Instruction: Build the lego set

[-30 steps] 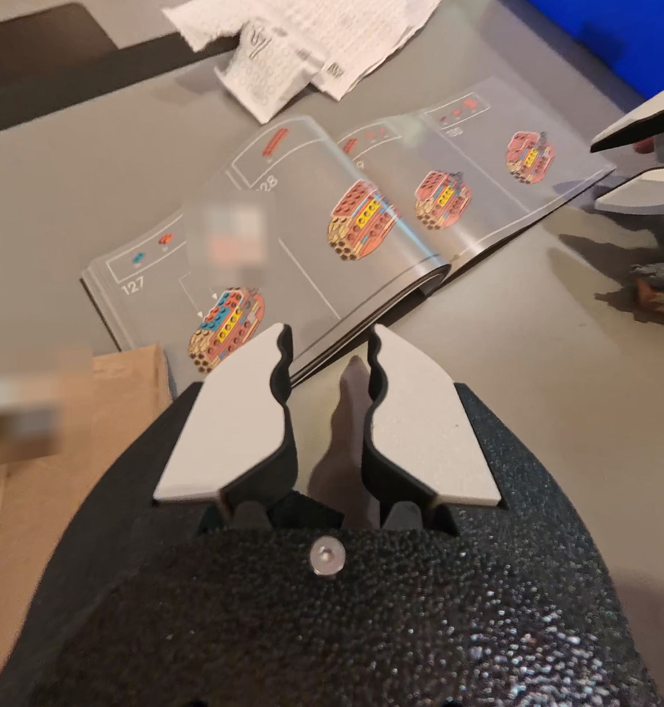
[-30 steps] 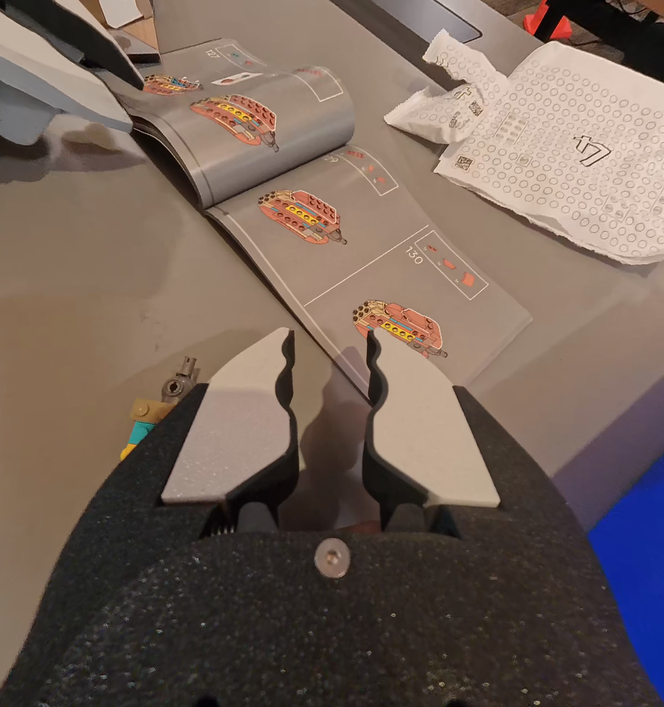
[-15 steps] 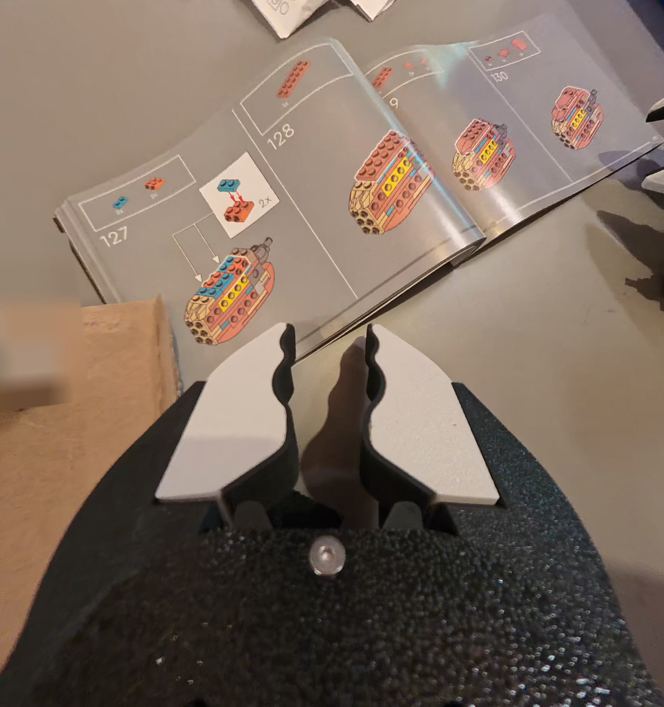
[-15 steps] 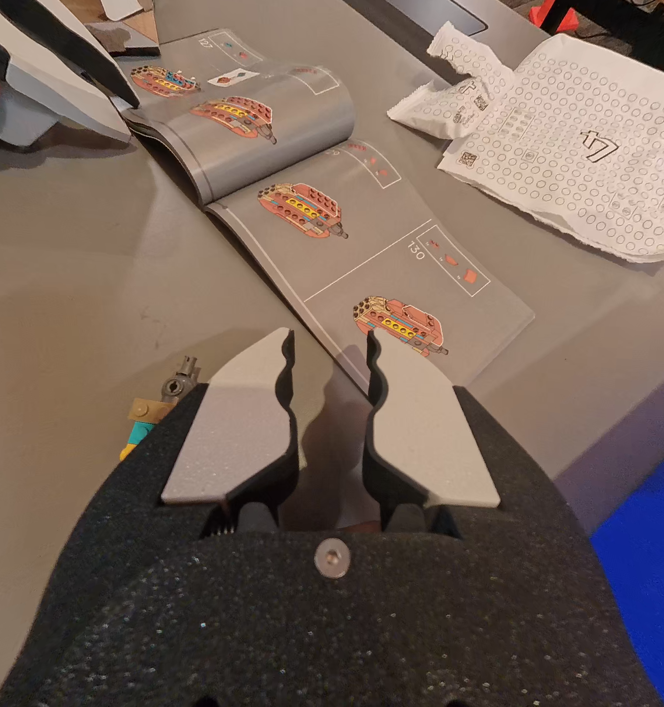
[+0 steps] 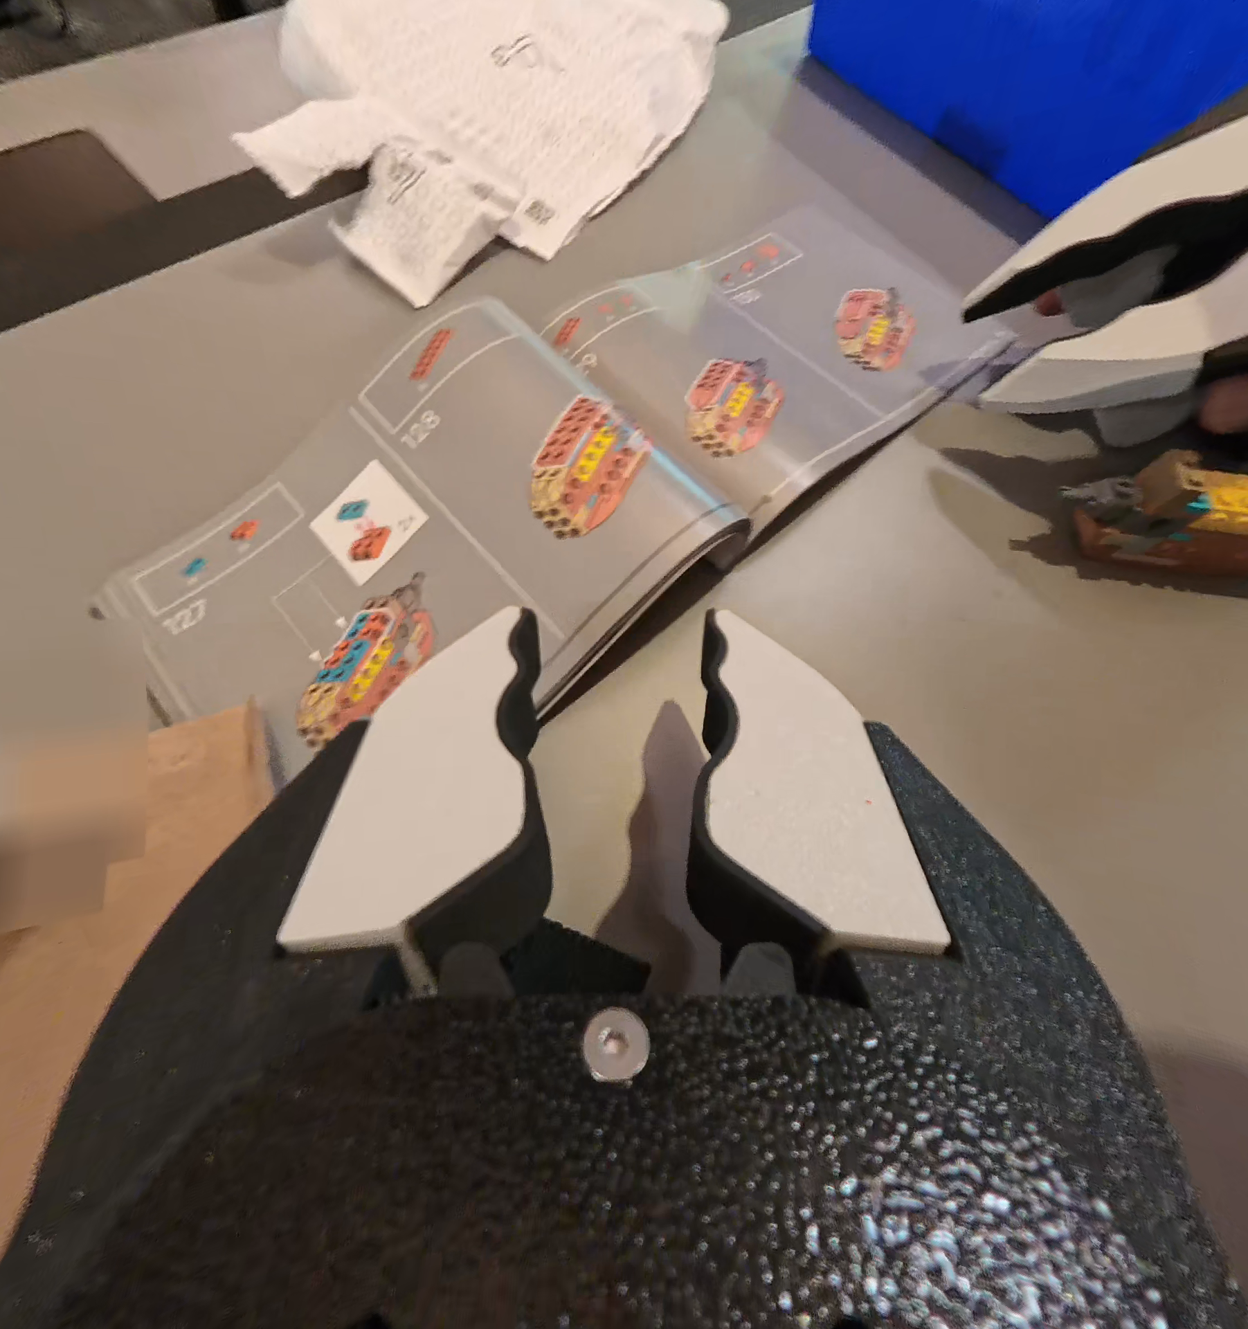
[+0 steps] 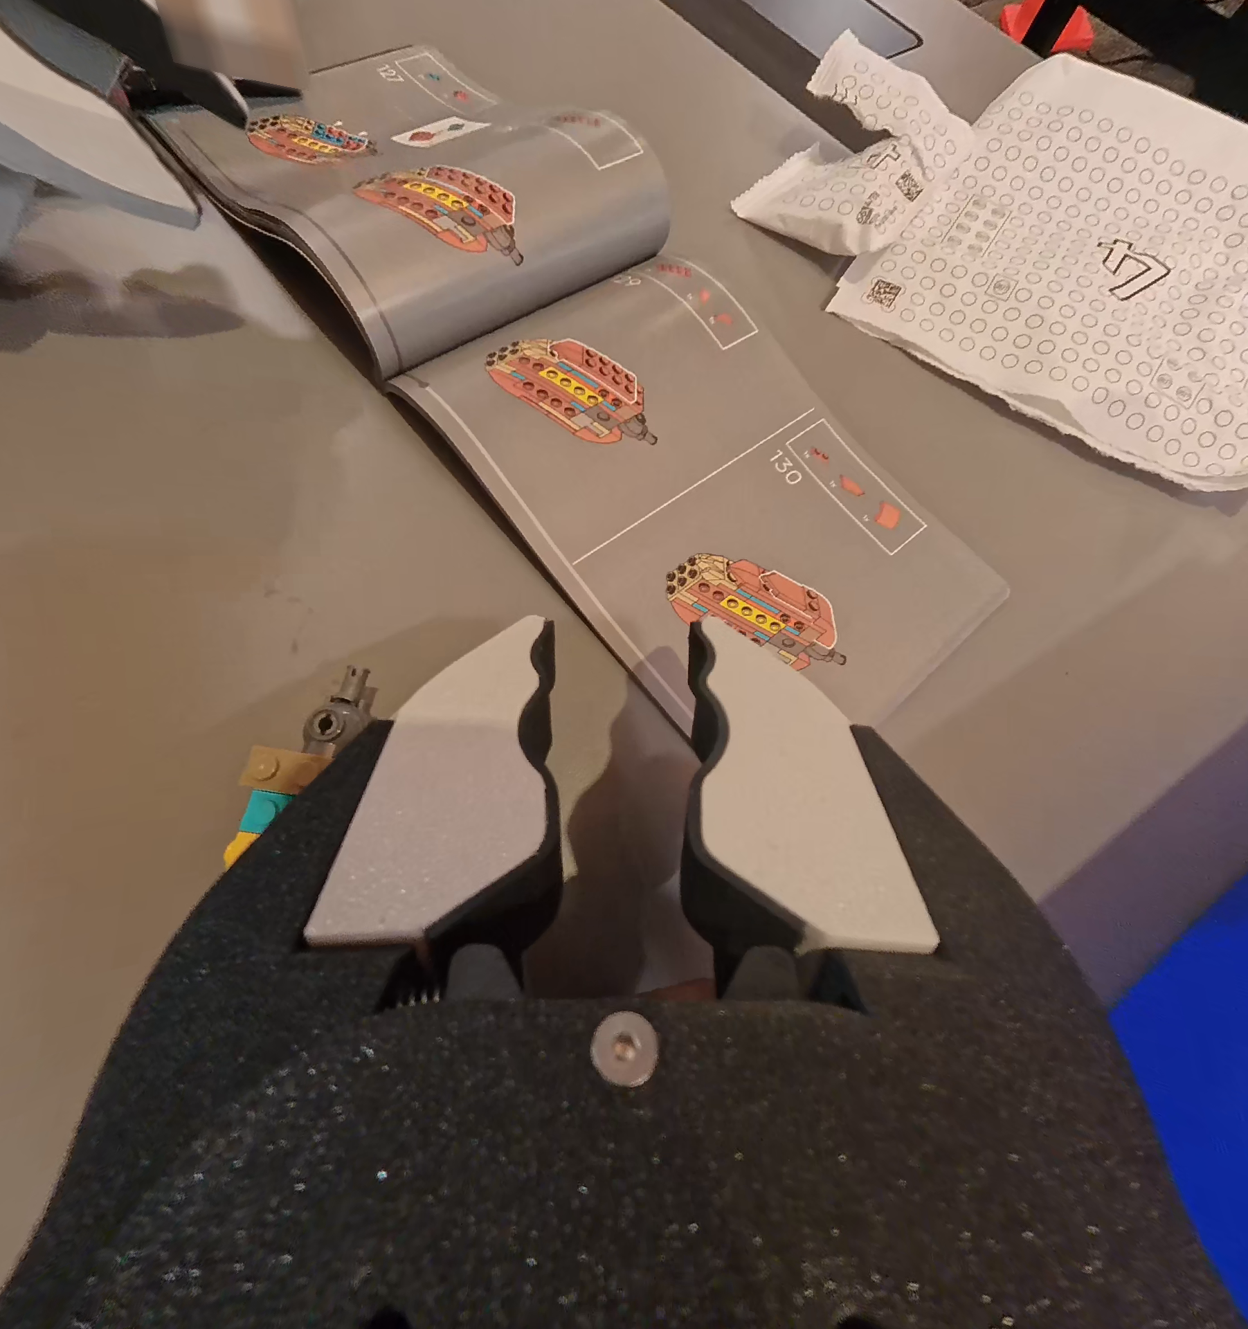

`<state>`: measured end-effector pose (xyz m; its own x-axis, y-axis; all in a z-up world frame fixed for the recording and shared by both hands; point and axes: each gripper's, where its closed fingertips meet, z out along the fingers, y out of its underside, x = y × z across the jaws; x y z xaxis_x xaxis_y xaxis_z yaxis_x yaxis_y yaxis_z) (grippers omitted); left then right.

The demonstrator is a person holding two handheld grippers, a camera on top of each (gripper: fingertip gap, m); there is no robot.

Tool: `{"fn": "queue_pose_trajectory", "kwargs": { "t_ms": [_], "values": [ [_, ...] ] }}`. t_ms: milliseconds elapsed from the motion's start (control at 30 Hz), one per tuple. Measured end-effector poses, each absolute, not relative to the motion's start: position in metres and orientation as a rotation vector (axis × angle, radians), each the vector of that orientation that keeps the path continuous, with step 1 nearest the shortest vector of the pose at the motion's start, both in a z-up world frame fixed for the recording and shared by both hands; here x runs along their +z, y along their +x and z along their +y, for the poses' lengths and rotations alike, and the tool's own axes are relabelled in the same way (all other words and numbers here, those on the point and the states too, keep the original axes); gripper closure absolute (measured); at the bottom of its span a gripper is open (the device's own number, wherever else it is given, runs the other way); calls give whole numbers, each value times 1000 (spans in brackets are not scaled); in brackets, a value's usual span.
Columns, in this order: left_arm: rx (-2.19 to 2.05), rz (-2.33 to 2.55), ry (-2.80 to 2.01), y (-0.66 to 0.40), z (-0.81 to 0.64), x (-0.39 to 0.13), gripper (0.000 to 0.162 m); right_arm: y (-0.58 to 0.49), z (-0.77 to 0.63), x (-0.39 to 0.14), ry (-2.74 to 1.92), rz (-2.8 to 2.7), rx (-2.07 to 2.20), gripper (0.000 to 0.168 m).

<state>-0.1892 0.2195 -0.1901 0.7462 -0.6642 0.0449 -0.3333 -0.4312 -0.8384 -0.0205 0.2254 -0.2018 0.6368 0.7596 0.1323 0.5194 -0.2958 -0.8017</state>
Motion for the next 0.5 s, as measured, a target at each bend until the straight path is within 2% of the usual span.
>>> {"fn": "queue_pose_trajectory", "kwargs": {
  "t_ms": [167, 367, 500],
  "values": [
    [-640, 832, -1975, -161, 202, -186, 127, -21, 224, -203, -1976, -1017, 347, 135],
    [-654, 876, -1926, -156, 197, -181, 136, -20, 224, -201, -1973, -996, 383, 134],
    [-667, 859, -1935, -157, 198, -181, 137, -20, 224, -199, -1977, -982, 415, 134]
  ]
}}
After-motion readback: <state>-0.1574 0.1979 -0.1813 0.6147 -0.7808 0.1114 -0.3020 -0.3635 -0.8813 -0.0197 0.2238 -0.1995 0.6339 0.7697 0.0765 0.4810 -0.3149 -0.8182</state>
